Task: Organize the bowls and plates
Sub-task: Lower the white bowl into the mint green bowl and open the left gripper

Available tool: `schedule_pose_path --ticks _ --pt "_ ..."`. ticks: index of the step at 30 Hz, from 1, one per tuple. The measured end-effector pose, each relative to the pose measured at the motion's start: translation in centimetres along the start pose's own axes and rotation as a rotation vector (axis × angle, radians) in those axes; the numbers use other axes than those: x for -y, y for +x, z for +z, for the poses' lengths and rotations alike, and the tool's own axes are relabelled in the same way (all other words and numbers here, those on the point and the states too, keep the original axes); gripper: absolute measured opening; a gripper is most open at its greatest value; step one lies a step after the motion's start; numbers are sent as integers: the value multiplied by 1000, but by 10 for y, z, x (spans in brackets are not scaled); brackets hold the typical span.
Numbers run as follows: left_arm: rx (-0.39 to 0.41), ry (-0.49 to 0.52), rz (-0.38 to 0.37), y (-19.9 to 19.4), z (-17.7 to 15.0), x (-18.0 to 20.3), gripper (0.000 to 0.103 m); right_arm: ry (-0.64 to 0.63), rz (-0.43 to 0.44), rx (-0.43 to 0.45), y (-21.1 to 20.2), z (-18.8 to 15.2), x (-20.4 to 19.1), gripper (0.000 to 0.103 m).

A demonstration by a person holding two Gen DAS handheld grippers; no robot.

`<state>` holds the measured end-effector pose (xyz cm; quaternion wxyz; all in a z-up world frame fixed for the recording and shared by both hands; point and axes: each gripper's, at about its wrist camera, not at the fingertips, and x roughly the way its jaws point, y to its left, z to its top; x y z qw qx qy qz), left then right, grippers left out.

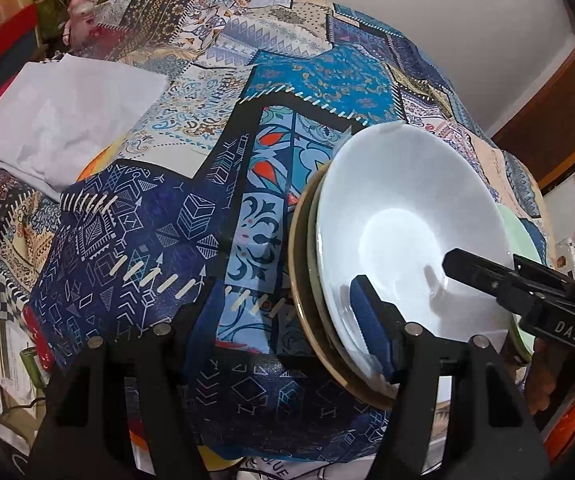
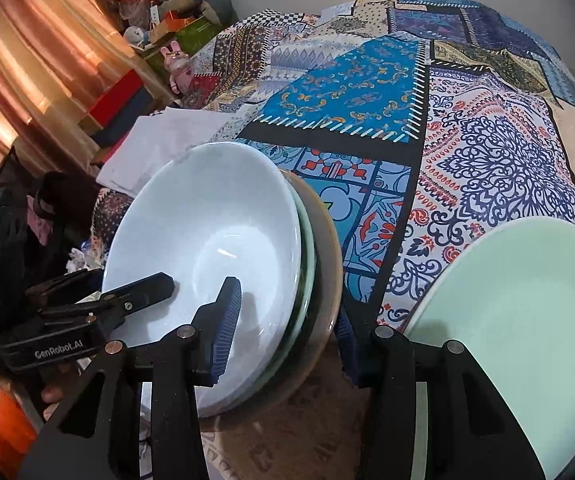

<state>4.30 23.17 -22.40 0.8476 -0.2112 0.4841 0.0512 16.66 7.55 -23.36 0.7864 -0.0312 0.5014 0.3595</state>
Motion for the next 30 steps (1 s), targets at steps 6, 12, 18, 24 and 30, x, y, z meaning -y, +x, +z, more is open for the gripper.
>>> schedule_pose_path --ticks 6,12,18,24,30 --pt "14 43 15 3 -3 12 55 -15 -23 -5 4 2 0 43" --pt "9 68 -11 4 -1 22 36 -30 -62 13 7 0 -3 40" --pt "7 40 8 5 0 25 36 1 -45 31 4 0 0 38" --pt "11 9 47 1 0 31 36 45 -25 37 1 2 5 35" --pt "13 -15 54 -3 4 35 36 80 0 43 -4 3 9 35"
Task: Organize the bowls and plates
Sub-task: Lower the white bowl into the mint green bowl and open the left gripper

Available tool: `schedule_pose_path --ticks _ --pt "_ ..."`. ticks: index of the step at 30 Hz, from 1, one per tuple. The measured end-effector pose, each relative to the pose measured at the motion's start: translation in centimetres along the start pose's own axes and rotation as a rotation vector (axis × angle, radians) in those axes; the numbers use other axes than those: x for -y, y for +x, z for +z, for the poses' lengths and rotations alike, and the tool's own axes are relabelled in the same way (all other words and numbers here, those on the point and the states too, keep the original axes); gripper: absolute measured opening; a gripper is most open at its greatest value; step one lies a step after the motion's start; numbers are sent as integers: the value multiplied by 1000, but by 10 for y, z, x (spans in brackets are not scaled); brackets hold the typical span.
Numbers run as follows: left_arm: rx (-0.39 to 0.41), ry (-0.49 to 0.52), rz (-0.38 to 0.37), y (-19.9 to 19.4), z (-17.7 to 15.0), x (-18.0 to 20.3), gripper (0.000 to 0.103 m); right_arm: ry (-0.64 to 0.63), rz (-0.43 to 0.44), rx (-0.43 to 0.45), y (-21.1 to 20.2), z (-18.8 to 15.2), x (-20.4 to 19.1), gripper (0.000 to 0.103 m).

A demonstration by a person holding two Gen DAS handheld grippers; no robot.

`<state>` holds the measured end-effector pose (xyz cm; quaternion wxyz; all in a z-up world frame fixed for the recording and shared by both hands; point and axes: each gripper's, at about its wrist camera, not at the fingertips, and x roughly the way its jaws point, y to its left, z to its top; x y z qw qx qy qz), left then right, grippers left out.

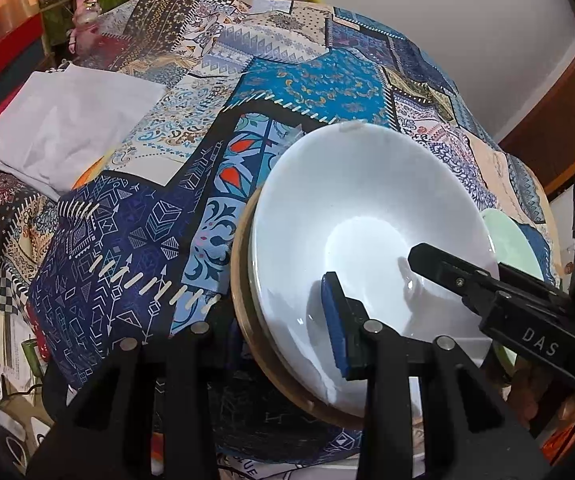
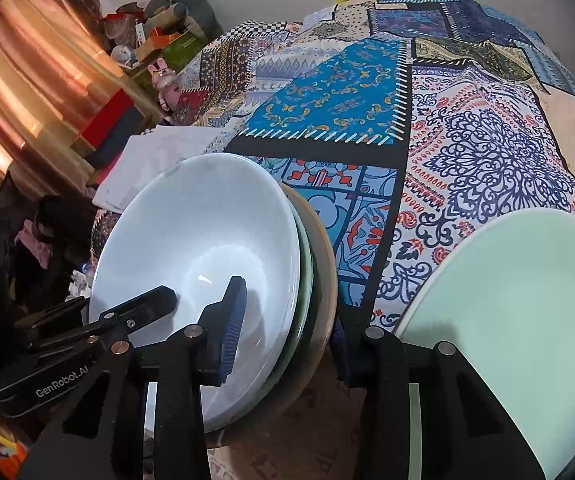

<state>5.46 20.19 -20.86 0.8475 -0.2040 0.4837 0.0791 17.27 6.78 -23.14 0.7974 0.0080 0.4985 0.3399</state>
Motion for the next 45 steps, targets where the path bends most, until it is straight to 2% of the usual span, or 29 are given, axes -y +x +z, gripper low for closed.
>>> schedule_pose_path --ticks 11,22,33,45 --pt "54 30 -10 -24 12 22 36 3 3 93 -38 8 2 35" --pt "116 95 -33 -53 21 66 36 17 -26 183 -87 9 20 35" --pt "111 184 -76 -59 17 126 36 75 -80 243 -130 -4 57 35" --pt "72 260 -109 -47 4 179 36 148 -114 258 -155 -31 92 35"
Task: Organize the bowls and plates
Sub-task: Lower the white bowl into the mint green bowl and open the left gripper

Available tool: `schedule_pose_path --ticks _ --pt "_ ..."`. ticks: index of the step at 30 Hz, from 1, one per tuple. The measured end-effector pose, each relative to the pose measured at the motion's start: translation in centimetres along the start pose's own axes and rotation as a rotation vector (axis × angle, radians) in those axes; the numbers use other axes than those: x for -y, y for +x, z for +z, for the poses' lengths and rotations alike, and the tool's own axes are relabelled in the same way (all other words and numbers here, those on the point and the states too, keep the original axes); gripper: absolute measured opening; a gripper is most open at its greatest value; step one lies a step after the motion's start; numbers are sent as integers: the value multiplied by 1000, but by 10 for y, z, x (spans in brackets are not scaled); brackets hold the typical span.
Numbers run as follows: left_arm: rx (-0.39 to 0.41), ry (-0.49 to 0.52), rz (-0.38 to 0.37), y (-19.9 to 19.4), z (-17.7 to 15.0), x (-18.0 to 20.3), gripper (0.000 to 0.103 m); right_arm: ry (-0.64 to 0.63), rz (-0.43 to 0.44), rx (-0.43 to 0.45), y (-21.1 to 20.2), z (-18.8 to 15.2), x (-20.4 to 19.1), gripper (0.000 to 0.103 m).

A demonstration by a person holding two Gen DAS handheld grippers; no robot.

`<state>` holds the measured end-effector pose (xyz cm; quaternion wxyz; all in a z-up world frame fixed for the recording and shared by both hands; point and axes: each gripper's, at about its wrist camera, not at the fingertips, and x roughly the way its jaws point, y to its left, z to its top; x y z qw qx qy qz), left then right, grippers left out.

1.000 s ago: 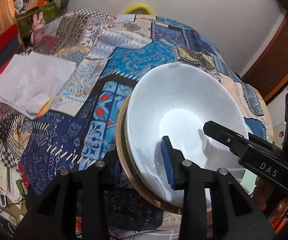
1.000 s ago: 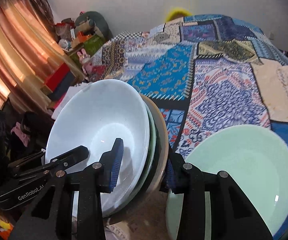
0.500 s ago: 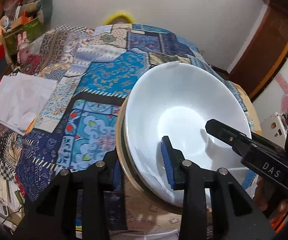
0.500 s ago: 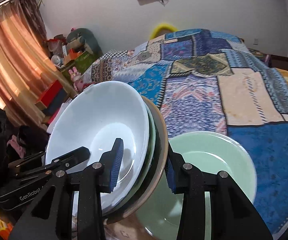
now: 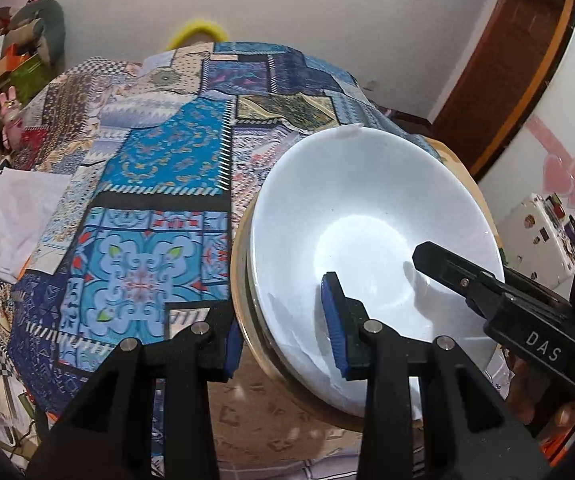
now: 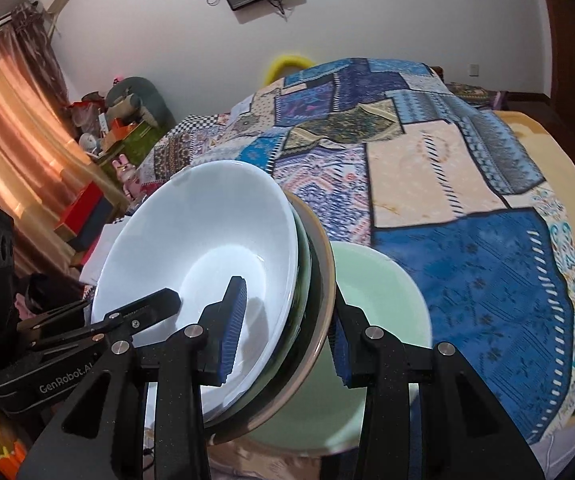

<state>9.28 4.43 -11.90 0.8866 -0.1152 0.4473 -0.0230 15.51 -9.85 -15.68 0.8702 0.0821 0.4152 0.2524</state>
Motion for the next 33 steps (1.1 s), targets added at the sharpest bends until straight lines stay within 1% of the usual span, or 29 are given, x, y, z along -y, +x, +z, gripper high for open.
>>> schedule_pose_path --ticks 8,12,24,33 --pt "-35 31 -13 16 -3 19 36 37 -16 -17 -1 -10 21 35" --pt "-58 38 -12 26 -5 23 36 59 -17 -37 4 -15 30 35" --pt "-123 27 -6 54 -10 21 36 91 -21 -85 23 -22 41 35" --pt "-131 23 -14 61 -13 17 36 74 -34 -67 25 -25 40 35"
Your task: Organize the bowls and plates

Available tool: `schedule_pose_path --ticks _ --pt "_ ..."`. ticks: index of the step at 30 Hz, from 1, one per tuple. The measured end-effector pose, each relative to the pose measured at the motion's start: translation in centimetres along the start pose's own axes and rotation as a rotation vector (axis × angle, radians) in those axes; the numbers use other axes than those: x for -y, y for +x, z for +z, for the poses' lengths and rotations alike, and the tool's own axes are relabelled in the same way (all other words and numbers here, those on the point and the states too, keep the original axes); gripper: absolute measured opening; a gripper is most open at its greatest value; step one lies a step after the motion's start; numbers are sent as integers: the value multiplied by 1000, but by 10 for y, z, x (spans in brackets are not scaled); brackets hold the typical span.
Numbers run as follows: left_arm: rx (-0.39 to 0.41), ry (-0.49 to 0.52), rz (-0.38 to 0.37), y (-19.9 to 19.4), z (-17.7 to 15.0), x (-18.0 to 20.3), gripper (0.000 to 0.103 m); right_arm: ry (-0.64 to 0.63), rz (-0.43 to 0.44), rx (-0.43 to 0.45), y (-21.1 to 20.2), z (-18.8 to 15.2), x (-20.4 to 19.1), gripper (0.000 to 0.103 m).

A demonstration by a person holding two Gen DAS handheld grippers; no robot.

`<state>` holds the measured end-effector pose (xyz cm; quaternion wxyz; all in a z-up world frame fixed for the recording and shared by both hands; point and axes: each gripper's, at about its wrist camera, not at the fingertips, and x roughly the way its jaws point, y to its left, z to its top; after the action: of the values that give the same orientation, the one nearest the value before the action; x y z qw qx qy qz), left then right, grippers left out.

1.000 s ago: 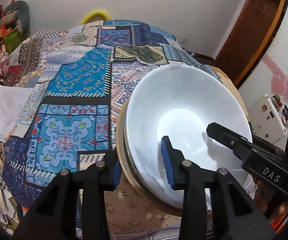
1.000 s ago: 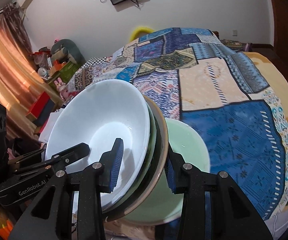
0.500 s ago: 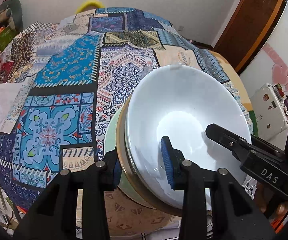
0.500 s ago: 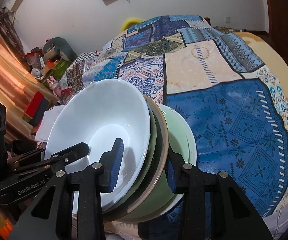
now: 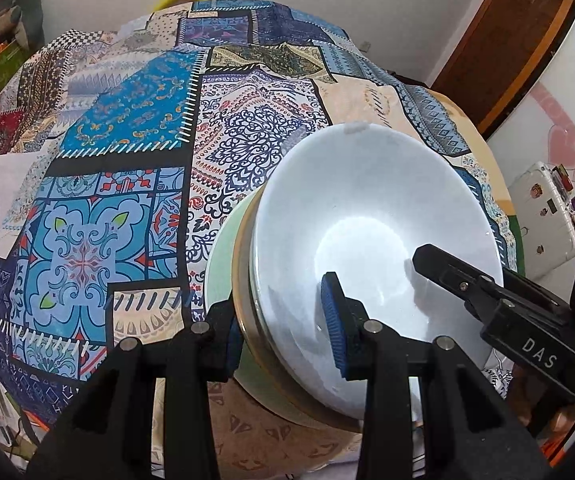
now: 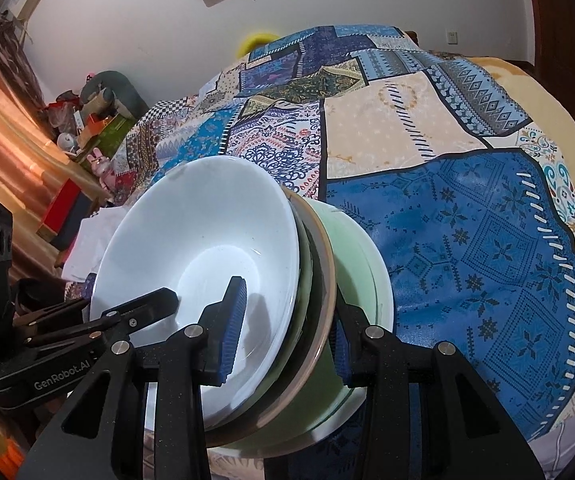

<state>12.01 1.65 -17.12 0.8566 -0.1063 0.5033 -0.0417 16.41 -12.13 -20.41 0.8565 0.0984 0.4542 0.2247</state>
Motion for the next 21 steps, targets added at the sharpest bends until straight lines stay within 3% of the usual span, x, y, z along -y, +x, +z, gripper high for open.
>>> schedule_pose_path --ticks 9,14,17,21 --pt "7 -4 -15 0 -3 -2 35 14 20 1 -2 -1 4 37" --pt "30 -26 -4 -12 -6 -7 39 -4 -3 46 -22 0 2 46" --pt "61 -18 5 -28 -7 -7 40 -28 -7 77 -37 2 -4 49" --pt "167 8 27 -63 -10 1 46 -69 -1 137 -62 4 -16 51"
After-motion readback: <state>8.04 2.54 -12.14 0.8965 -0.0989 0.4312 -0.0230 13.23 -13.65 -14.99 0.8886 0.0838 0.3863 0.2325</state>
